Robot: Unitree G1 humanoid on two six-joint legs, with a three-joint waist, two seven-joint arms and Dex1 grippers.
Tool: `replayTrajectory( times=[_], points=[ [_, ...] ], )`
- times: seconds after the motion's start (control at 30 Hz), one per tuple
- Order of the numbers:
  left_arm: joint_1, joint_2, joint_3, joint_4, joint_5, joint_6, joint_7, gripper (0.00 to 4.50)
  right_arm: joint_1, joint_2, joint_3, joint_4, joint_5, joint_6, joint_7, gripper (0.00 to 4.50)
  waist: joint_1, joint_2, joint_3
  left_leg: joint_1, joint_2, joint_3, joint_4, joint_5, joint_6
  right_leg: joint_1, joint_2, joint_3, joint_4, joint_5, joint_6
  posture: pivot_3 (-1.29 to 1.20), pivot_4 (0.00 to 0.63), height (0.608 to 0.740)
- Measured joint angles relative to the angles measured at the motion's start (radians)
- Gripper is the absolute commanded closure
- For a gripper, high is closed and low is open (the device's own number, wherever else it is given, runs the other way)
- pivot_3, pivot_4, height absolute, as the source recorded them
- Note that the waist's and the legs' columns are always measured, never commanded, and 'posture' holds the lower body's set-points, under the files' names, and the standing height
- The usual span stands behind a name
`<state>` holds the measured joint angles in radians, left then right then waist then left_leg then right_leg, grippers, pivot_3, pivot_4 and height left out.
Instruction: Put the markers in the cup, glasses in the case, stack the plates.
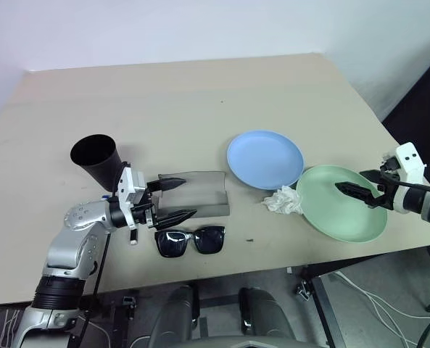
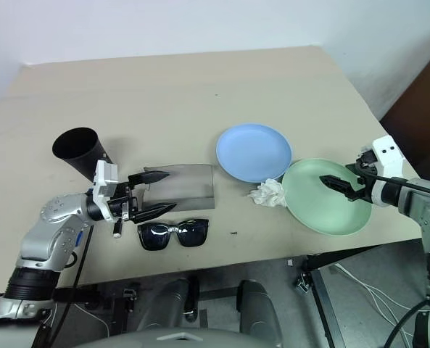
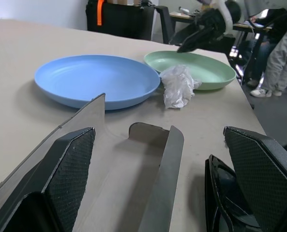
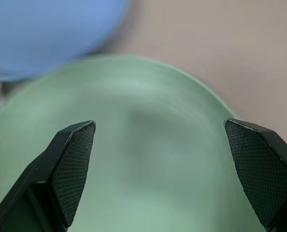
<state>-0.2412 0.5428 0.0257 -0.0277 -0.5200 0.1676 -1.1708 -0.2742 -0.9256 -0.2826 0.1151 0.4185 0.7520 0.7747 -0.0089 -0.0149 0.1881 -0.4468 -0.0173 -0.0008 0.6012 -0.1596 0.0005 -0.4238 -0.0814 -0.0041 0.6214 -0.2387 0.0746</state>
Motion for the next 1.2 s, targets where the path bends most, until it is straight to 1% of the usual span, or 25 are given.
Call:
replayTrajectory(
  times=[0.23, 0.5, 0.53, 0.63, 0.67, 0.87, 0.9, 0.93, 1.2],
  points=[
    [-0.038, -0.023, -0.009, 0.047, 0.011, -0.022, -0.017, 0.05, 0.000, 0.001, -0.003, 0.090, -0.056, -0.022, -0.068, 0.00, -0.001, 0.000, 0.000, -0.001, 0.000, 0.000, 0.013, -0.002, 0.002, 0.002, 0.000, 0.000, 0.007, 0.000, 0.000, 0.00, 0.150, 0.735],
    [-0.032, -0.033, -0.010, 0.047, 0.019, -0.029, -0.017, 0.05, 0.003, -0.005, -0.015, 0.215, -0.079, -0.003, -0.069, 0.00, -0.002, 0.000, 0.000, 0.000, 0.000, 0.000, 0.013, -0.002, 0.003, 0.003, 0.000, 0.000, 0.007, 0.000, 0.001, 0.00, 0.150, 0.735],
    [-0.029, -0.034, -0.011, 0.047, 0.021, -0.029, -0.016, 0.00, -0.007, -0.006, -0.015, 0.230, -0.081, -0.002, -0.068, 0.41, -0.002, 0.001, 0.000, 0.000, 0.000, 0.001, 0.012, -0.002, 0.003, 0.003, 0.000, 0.000, 0.007, 0.000, 0.001, 0.00, 0.150, 0.735],
    [-0.029, -0.041, -0.012, 0.047, 0.025, -0.030, -0.015, 0.00, -0.032, -0.006, -0.015, 0.270, -0.081, 0.006, -0.064, 1.29, -0.002, 0.001, 0.000, 0.001, 0.000, 0.001, 0.013, -0.002, 0.003, 0.004, 0.000, 0.000, 0.008, 0.000, 0.001, 0.00, 0.150, 0.735],
    [-0.029, -0.043, -0.012, 0.047, 0.028, -0.030, -0.015, 0.00, -0.042, -0.005, -0.015, 0.285, -0.081, 0.011, -0.064, 1.72, -0.002, 0.001, 0.000, 0.001, 0.000, 0.001, 0.013, -0.002, 0.003, 0.004, 0.000, 0.000, 0.008, 0.000, 0.001, 0.00, 0.150, 0.735],
    [-0.029, -0.045, -0.012, 0.047, 0.032, -0.030, -0.013, 0.00, -0.072, -0.006, -0.022, 0.319, -0.071, 0.025, -0.060, 3.78, 0.000, 0.001, 0.000, 0.001, 0.000, 0.001, 0.013, -0.002, 0.004, 0.005, 0.000, 0.000, 0.007, 0.000, 0.001, 0.00, 0.150, 0.735],
    [-0.029, -0.045, -0.012, 0.047, 0.033, -0.030, -0.014, 0.00, -0.072, -0.006, -0.030, 0.321, -0.068, 0.027, -0.059, 4.20, 0.001, 0.001, 0.000, 0.001, 0.000, 0.001, 0.013, -0.002, 0.004, 0.005, 0.000, 0.000, 0.007, 0.000, 0.001, 0.00, 0.150, 0.735],
    [-0.030, -0.045, -0.012, 0.048, 0.035, -0.030, -0.014, 0.00, -0.072, -0.007, -0.040, 0.321, -0.065, 0.027, -0.059, 4.48, 0.001, 0.001, 0.000, 0.001, 0.000, 0.001, 0.013, -0.002, 0.004, 0.005, 0.000, 0.000, 0.006, 0.000, 0.001, 0.00, 0.150, 0.735],
    [-0.070, -0.048, -0.013, 0.100, 0.050, -0.035, -0.024, 0.00, -0.033, -0.032, -0.089, 0.313, -0.051, 0.028, -0.045, 4.48, -0.003, 0.001, 0.000, 0.001, 0.000, 0.001, 0.013, -0.002, 0.004, 0.004, 0.000, 0.000, 0.007, 0.000, 0.001, 0.00, 0.150, 0.735]
  ],
)
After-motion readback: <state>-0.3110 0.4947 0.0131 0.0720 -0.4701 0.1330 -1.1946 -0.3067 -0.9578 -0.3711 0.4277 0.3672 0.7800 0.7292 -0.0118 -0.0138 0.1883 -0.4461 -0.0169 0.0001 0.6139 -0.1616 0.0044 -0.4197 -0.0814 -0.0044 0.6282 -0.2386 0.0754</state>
